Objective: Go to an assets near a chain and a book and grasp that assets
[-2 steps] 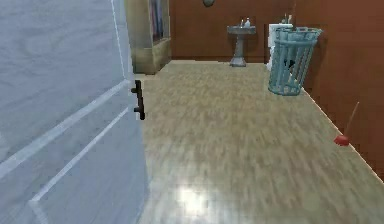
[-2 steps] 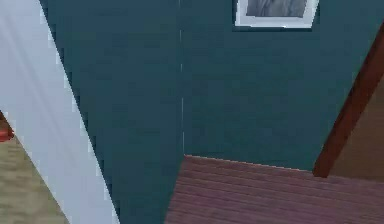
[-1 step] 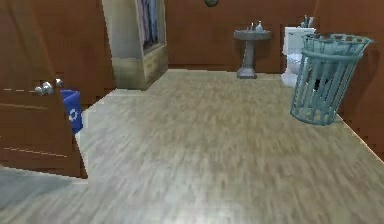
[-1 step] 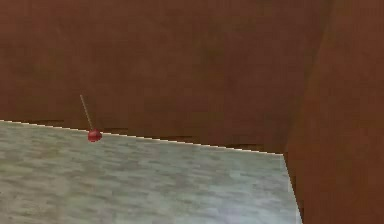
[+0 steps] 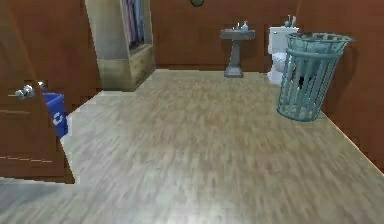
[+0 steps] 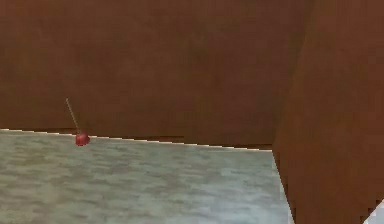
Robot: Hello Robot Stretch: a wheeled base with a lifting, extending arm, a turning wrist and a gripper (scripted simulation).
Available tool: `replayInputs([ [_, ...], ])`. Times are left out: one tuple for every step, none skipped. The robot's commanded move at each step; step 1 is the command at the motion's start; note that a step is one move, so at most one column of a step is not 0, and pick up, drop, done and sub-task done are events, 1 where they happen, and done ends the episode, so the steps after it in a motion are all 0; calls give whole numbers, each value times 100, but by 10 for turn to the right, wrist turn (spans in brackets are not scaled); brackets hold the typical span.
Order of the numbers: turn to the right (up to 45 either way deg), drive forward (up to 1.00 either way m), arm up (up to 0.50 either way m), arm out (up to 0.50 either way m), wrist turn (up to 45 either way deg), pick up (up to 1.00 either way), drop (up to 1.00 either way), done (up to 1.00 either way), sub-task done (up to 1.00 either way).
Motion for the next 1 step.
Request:
replayInputs([
  [0, 30, 0, 0, 0, 0, 0, 0, 0],
])
